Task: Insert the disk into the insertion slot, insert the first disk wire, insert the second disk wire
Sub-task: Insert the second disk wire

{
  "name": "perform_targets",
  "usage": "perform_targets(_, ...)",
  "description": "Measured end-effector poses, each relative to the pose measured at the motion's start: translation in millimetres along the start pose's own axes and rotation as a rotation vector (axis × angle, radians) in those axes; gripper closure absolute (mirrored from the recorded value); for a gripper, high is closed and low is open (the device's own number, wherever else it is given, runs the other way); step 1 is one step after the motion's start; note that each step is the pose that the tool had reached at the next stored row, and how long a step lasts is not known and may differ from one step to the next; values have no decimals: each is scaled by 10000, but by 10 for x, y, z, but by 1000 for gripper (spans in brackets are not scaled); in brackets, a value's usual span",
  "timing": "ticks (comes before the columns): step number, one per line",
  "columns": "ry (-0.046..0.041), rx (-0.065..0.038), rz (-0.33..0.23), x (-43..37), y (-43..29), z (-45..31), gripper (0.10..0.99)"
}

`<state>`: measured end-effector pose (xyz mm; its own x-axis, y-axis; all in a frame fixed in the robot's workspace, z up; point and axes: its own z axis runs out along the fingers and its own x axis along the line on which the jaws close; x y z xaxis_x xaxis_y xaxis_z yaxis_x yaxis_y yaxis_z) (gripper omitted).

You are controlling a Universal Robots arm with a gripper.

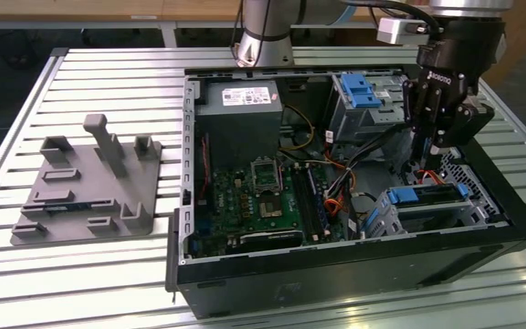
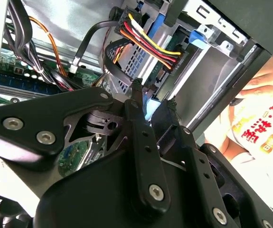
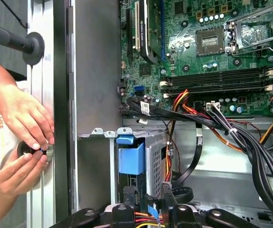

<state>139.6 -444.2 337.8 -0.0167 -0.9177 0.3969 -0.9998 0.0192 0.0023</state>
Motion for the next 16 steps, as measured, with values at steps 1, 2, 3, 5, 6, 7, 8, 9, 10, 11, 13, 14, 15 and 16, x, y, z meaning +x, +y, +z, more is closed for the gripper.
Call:
perform_targets(1,10,5,-14,0,0,0,729)
perform_targets(2,22,11,-30,0,0,0,729)
perform_targets(3,34,16,-47,-1,0,1,729)
perform_targets(5,48,28,-83,-1,1,4,729)
perform_targets(6,54,33,-104,0,1,5,729)
perform_targets(7,59,37,-128,-1,0,8,729)
perform_targets(8,62,40,-150,-2,0,10,729)
perform_targets(9,65,43,-166,-2,0,12,729)
perform_targets(10,69,45,-179,-2,0,13,729)
perform_targets(11,71,46,-189,-3,1,14,729)
perform_targets(13,73,46,-208,-4,0,17,729)
perform_targets(14,74,46,-218,-5,0,19,729)
perform_targets(15,75,46,-228,-6,1,21,729)
perform_targets(16,78,43,-238,-6,1,22,729)
